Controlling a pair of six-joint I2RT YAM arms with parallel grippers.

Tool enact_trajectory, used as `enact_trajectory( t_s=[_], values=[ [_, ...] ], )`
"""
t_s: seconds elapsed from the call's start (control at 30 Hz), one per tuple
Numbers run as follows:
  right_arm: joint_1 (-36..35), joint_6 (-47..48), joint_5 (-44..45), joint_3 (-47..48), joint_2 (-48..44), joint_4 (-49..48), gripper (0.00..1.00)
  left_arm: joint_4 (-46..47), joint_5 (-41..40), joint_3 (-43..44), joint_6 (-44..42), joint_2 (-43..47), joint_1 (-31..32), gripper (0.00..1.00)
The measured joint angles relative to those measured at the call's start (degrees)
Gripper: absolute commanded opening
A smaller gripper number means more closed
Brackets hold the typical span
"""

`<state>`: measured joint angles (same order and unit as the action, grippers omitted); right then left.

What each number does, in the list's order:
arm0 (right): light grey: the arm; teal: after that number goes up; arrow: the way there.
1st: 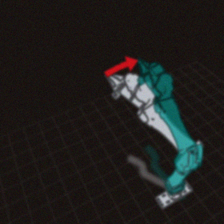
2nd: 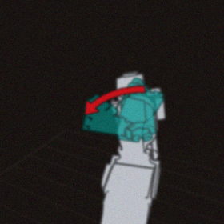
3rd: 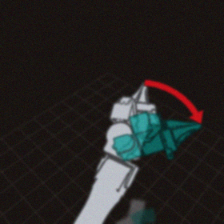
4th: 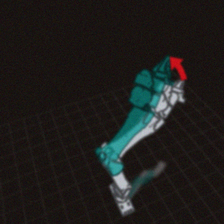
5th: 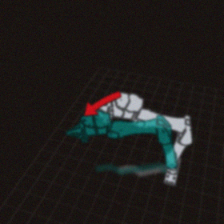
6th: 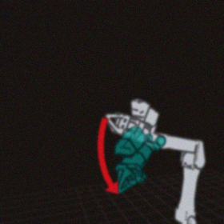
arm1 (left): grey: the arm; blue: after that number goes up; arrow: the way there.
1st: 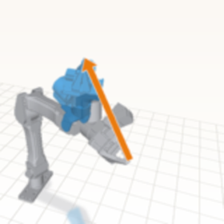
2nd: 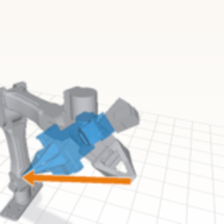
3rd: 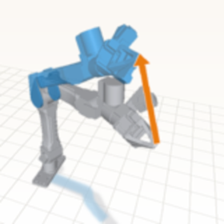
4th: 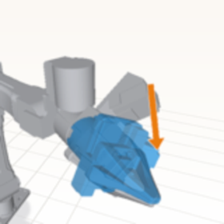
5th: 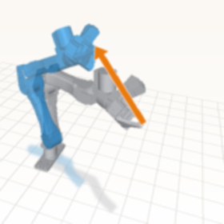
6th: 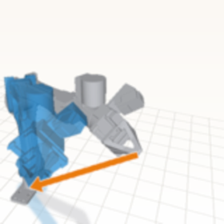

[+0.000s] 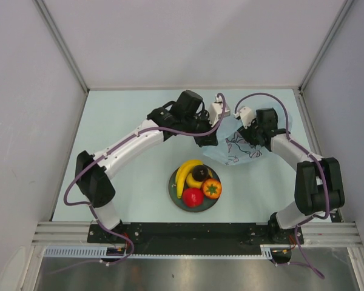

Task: Take the fake fruits out of the plastic bag
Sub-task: Take out the fake fruit from the plastic bag.

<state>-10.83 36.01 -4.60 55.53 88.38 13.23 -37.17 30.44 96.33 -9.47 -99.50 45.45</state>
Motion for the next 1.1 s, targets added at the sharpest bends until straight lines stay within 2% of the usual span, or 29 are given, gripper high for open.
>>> enact_trajectory(
  t_s=[0.07,0.27,0.63,0.7,0.73,0.93,1.1],
  values=[
    [1.22,-0.28,1.33,0.44,0.35,-0.98,0.72,-0.2,0.07,0.44,0.0,-0.26,0.42,0.0],
    [2.45,-0.44,4.09,1.16,1.55,-4.17,0.81,-0.09,1.16,4.83,0.02,-3.37,2.01,0.0],
    [8.15,1.57,8.7,1.51,10.12,-9.86,0.86,-0.26,1.57,5.46,-0.04,-4.83,2.54,0.0],
    [9.55,2.05,8.9,1.97,12.24,-10.82,0.77,-0.24,1.25,5.46,-0.04,-4.83,2.54,0.0],
    [9.86,2.29,8.92,2.25,13.09,-11.28,0.66,-0.24,1.25,5.46,-0.04,-4.83,2.54,0.0],
    [12.5,4.15,5.09,3.52,15.3,-12.09,0.34,-0.26,1.11,5.46,-0.07,-4.83,2.54,0.0],
    [13.05,3.17,-0.81,4.96,13.22,-10.51,0.2,-0.26,1.05,5.46,-0.09,-4.83,2.56,0.0]
  ],
)
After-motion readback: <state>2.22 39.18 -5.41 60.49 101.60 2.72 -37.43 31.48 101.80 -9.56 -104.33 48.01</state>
